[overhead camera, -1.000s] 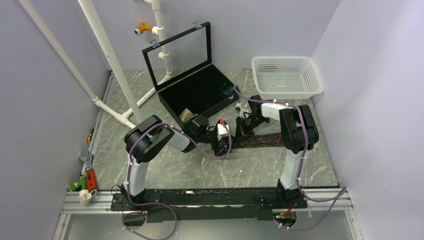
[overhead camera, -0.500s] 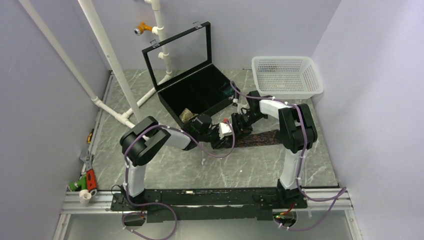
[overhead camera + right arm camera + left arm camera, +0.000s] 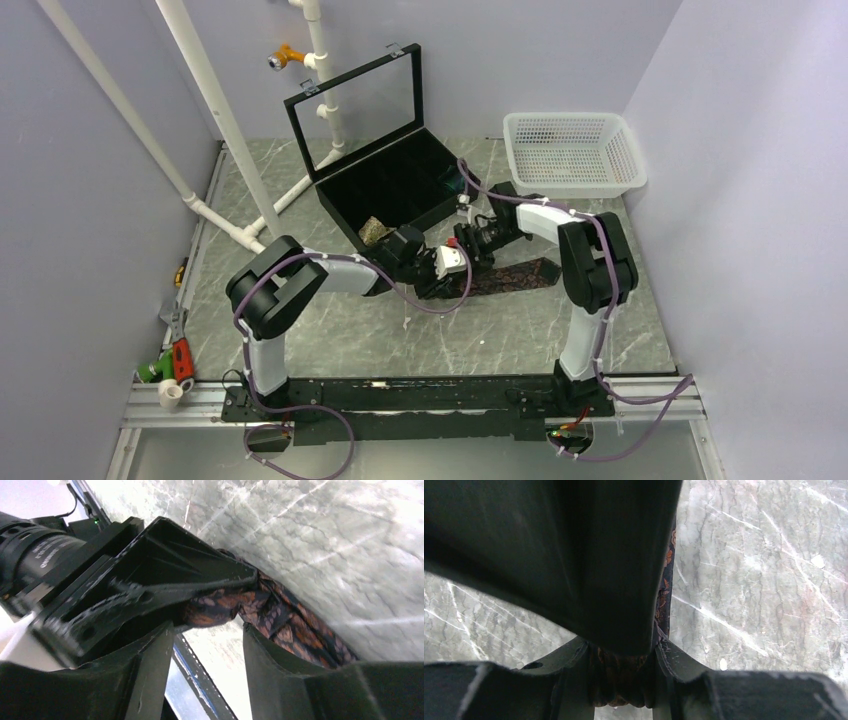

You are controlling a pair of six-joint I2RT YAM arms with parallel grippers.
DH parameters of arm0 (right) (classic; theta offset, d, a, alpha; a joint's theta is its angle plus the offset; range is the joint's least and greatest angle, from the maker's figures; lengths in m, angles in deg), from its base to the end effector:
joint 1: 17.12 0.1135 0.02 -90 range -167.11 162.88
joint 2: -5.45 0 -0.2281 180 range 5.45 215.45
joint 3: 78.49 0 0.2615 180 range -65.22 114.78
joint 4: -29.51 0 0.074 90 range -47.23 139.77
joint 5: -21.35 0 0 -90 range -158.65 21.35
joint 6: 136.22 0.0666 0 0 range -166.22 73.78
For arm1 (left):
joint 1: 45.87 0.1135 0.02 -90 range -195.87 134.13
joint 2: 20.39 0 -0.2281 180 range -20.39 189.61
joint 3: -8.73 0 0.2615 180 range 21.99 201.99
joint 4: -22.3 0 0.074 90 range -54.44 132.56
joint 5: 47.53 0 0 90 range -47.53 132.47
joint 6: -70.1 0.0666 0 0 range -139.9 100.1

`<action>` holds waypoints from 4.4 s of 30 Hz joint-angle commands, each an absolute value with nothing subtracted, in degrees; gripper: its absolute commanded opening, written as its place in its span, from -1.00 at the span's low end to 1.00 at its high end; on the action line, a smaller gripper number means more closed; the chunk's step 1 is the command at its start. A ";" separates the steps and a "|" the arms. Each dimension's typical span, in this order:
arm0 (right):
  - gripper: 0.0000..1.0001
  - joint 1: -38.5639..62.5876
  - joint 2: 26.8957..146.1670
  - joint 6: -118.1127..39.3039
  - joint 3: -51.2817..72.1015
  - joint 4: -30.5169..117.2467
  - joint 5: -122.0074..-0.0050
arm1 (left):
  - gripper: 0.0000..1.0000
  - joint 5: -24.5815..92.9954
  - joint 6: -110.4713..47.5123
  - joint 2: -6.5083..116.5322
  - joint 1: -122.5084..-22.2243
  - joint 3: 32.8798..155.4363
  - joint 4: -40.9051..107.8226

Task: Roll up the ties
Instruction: Place the tie at the center of the board.

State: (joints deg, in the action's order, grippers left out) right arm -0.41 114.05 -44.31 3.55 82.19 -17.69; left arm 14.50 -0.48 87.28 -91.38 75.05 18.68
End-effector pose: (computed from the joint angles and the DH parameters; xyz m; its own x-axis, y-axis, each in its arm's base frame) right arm 0.3187 0.1497 0.0989 -0.9511 -0.2636 -0.1612 -0.2884 0.5707 0.7688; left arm 0.2514 -0.3005 0.0768 -0.1085 0.5295 -0.8413 0.9819 0.1890 -0.0077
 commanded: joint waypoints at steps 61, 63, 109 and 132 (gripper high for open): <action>-0.94 -5.02 123.75 -53.15 8.17 89.25 -27.20 | -0.49 4.84 0.38 93.86 -88.41 71.26 0.29; -0.81 -6.31 120.24 -53.48 8.18 90.95 -25.59 | -0.73 4.31 -0.83 93.12 -87.20 70.93 3.29; 0.11 -0.24 114.89 -38.44 5.76 78.61 -12.69 | -0.38 14.18 9.03 89.47 -87.54 75.08 35.46; -0.02 2.69 120.10 -38.32 5.43 76.63 -9.11 | -0.30 13.85 9.65 90.06 -87.82 75.23 37.05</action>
